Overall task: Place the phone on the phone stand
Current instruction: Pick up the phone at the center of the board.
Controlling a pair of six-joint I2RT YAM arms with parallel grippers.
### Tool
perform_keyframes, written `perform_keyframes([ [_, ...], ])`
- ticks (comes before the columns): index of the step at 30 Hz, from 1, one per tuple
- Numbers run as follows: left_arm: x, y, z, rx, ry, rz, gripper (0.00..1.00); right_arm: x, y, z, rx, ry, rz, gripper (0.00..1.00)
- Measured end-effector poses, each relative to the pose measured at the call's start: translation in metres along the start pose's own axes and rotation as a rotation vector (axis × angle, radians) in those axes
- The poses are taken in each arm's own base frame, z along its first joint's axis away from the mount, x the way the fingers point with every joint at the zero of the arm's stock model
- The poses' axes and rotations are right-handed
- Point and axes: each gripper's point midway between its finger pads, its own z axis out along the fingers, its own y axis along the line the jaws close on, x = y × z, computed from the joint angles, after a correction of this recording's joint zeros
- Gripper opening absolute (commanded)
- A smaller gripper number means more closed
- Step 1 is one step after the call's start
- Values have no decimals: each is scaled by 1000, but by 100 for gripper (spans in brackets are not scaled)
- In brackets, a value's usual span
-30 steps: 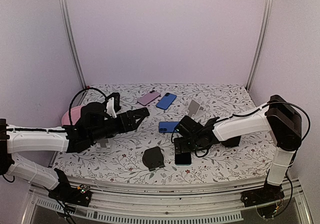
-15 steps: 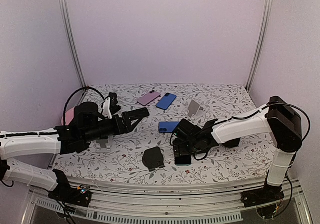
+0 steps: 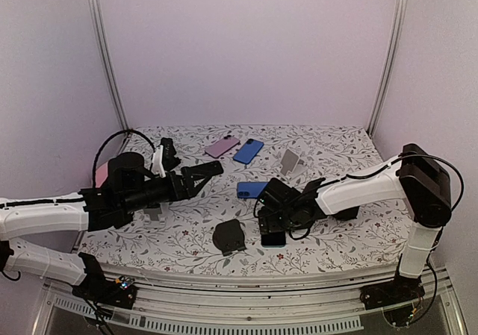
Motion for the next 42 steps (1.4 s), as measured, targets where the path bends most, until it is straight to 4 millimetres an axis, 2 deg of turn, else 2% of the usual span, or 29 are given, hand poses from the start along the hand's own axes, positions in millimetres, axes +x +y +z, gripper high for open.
perform_keyframes([
  [10, 2, -1, -4, 13, 2, 0, 97, 7, 6, 1, -3, 5, -9, 100],
  [23, 11, 3, -4, 19, 20, 0, 97, 6, 7, 2, -2, -2, -16, 99],
  [33, 14, 7, -7, 15, 21, 2, 97, -3, 20, 10, -5, -17, -31, 100],
  [42, 15, 5, -7, 23, 25, -2, 96, -7, 24, 13, 2, -21, -40, 88],
])
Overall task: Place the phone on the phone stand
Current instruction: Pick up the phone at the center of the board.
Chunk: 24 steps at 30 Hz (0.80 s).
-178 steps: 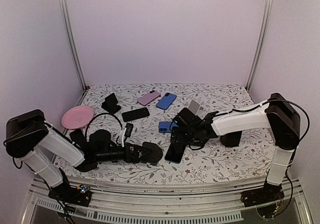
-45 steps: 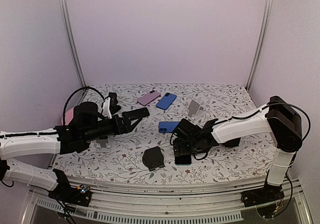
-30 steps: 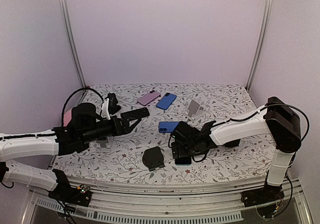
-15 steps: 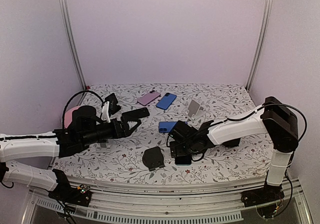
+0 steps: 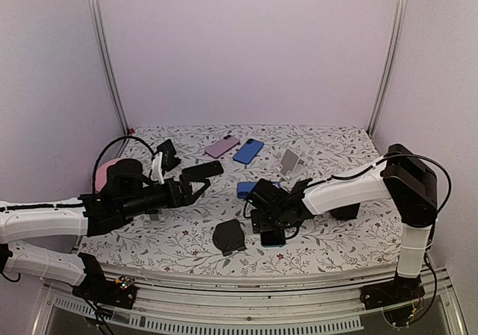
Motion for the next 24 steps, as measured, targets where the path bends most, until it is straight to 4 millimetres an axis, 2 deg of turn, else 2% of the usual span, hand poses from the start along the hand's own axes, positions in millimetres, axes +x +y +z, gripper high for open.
perform_keyframes([
  [8, 6, 2, 4, -3, 21, -20, 95, -12, 8, 8, 37, -13, -13, 86],
  [14, 7, 2, 4, -1, 25, -26, 95, -15, 6, 9, 41, -11, -13, 74],
  [19, 7, 2, 4, 0, 27, -31, 95, -16, 7, 9, 40, -13, -15, 54],
  [24, 10, 6, 8, -16, 38, -54, 92, -16, 6, 9, 41, -16, -15, 53],
])
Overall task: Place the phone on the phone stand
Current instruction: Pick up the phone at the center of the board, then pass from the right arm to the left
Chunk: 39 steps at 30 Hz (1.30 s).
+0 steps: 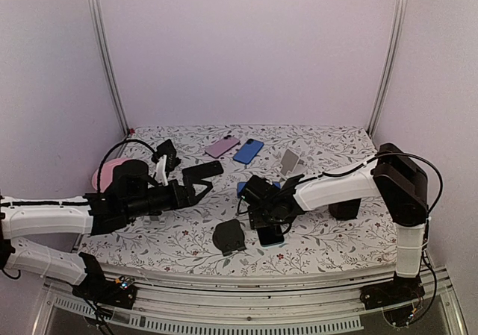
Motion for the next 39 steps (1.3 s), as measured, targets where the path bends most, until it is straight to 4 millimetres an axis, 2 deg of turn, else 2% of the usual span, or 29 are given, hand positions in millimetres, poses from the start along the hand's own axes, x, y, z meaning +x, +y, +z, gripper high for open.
perform_keyframes([
  [5, 6, 11, 14, -41, 28, -37, 87, 1, -6, -5, 7, -7, -10, 53],
  [8, 12, 20, 24, -63, 50, -60, 85, -3, -12, -14, 6, -32, -24, 53],
  [13, 20, 32, 44, -80, 97, -92, 81, -30, -6, -42, -69, -143, -23, 52],
  [17, 17, 24, 61, -47, 118, -95, 79, -48, 5, -61, -138, -226, -40, 52],
  [22, 12, 11, 77, 2, 130, -87, 75, -61, 20, -73, -204, -298, -77, 52],
  [30, 22, 9, 99, 27, 188, -86, 65, -63, 41, -84, -262, -350, -149, 52],
  [39, 29, 7, 111, 59, 219, -106, 52, -58, 53, -90, -284, -366, -193, 52],
])
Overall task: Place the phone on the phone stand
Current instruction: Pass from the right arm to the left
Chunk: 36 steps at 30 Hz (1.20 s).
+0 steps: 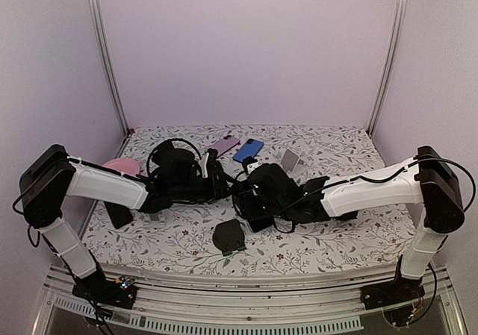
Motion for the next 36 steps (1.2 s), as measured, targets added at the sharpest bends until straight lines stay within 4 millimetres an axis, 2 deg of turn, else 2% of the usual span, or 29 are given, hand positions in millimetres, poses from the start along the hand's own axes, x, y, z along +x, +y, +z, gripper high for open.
perform_keyframes([
  [8, 3, -8, 5, 58, 16, -20, 26, 1, 3, -1, -5, 0, -12, 52],
  [11, 3, -10, 6, 78, 20, -27, 13, 1, 3, -1, -4, 0, -12, 53],
  [14, 3, -11, 6, 94, 27, -31, 0, -1, 4, -4, -8, -5, -7, 63],
  [19, -2, -24, 3, 163, 27, 13, 0, -7, 4, -12, -26, -10, 21, 83],
  [24, -5, -31, 0, 184, 19, 36, 0, -13, 7, -21, -46, -14, 31, 99],
  [28, -11, -41, -10, 190, 1, 80, 0, -25, 10, -42, -90, -42, 54, 99],
  [32, -27, -65, -32, 219, -61, 170, 0, -39, 12, -66, -158, -77, 80, 99],
  [36, -38, -81, -58, 237, -129, 252, 0, -48, 17, -82, -217, -98, 97, 99],
])
